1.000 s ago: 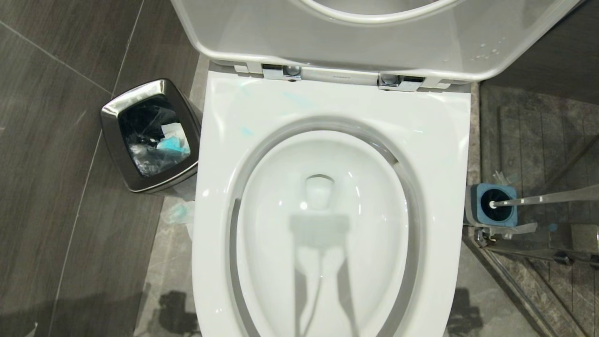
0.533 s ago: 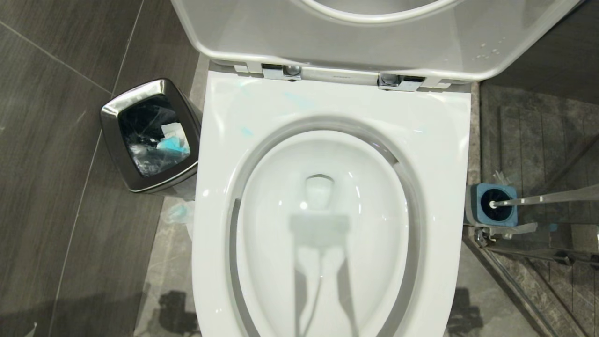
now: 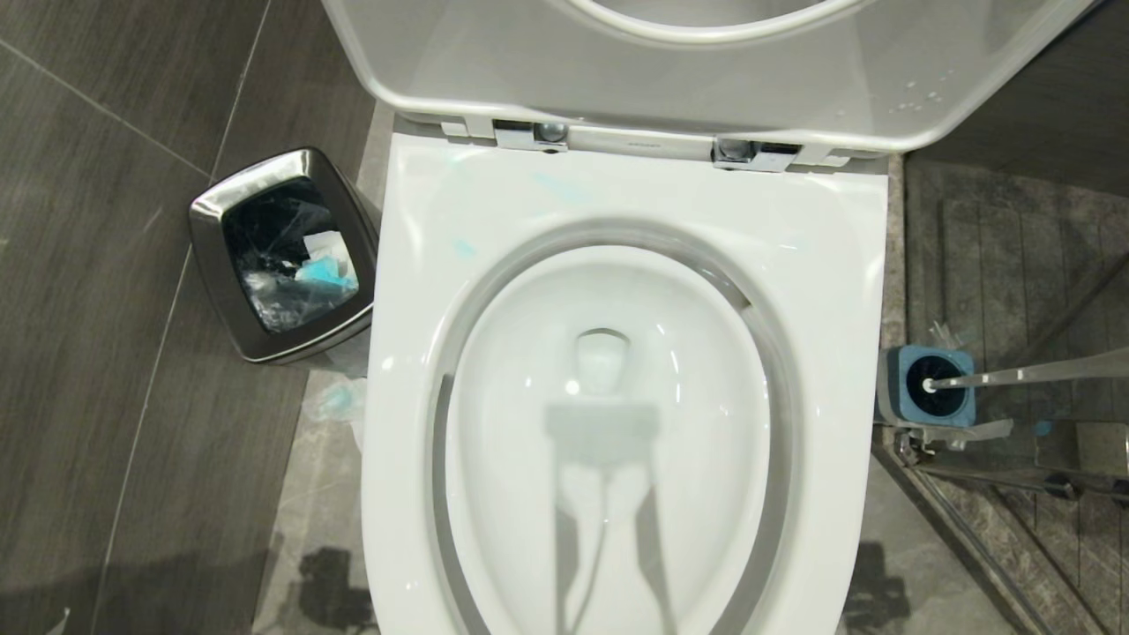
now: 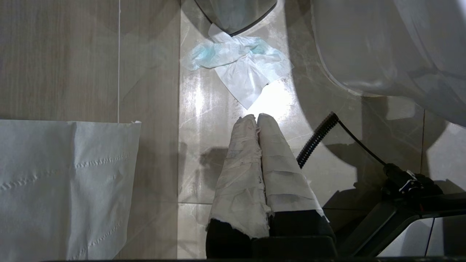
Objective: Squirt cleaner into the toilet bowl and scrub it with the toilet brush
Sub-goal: Pour in the cleaning agent
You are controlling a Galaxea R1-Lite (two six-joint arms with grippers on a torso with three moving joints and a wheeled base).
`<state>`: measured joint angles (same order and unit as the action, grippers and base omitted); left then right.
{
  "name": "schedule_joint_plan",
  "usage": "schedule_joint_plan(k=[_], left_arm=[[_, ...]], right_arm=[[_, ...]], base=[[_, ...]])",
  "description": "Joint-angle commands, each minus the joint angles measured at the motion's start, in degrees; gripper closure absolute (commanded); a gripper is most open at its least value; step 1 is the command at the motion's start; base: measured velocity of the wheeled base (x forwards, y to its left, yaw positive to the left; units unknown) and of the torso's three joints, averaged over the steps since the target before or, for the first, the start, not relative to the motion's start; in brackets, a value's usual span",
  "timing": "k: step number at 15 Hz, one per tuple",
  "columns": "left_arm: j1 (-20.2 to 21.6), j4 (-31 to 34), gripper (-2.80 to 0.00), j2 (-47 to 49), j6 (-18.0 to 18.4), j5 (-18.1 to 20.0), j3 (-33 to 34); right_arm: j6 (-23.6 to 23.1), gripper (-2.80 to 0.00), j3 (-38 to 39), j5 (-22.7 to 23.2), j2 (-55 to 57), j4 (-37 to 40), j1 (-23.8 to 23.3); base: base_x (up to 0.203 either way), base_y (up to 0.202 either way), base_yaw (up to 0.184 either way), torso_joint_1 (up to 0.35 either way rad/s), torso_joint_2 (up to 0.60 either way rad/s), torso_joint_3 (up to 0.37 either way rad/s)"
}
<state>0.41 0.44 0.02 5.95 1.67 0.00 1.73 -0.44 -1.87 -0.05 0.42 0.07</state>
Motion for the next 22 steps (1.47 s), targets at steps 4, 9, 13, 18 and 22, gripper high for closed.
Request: schedule_joint_plan(k=[4, 9, 13, 18, 22], left_arm=[[0.0, 0.0, 0.00, 0.0, 0.0, 0.0, 0.1], [0.0, 0.0, 0.00, 0.0, 0.0, 0.0, 0.1], [0.0, 0.0, 0.00, 0.0, 0.0, 0.0, 0.1], [0.0, 0.0, 0.00, 0.0, 0.0, 0.0, 0.1], [0.0, 0.0, 0.00, 0.0, 0.0, 0.0, 0.1]], right_arm=[[0.0, 0.00, -9.0, 0.5, 2.9, 2.9, 0.0], [5.4, 0.00, -24.8, -0.8, 29.0, 7.3, 0.0], [14.6, 0.00, -38.3, -4.6, 54.1, 5.9, 0.0], [19.0, 0.00, -38.7, -6.1, 73.4, -9.0, 0.6], [12.3, 0.00, -30.7, -7.5, 87.2, -38.4, 5.4]], base=[[0.000, 0.000, 0.000, 0.000, 0.00, 0.000], [0.000, 0.000, 0.000, 0.000, 0.00, 0.000], [0.000, 0.000, 0.000, 0.000, 0.00, 0.000], [0.000, 0.000, 0.000, 0.000, 0.00, 0.000], [0.000, 0.000, 0.000, 0.001, -0.01, 0.001]])
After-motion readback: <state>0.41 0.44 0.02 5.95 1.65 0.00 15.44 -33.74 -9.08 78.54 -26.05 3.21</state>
